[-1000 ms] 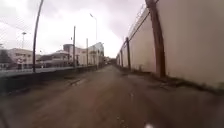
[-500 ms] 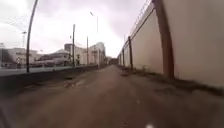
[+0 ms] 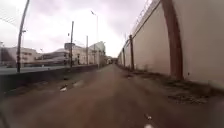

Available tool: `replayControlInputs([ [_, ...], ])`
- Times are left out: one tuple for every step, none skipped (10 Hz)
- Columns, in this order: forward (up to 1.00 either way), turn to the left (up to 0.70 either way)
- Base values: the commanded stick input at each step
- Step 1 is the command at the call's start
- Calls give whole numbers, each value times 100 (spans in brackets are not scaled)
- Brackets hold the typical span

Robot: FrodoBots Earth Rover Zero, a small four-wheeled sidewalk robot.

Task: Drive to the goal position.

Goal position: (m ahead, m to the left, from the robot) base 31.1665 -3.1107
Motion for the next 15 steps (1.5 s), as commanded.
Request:
replayControlInputs([
  [85, 0],
  [85, 0],
  [85, 0],
  [85, 0],
  [85, 0],
  [85, 0],
  [85, 0],
  [85, 0],
  [85, 0],
  [85, 0],
  [85, 0],
  [85, 0],
  [85, 0],
  [85, 0],
  [85, 0],
])
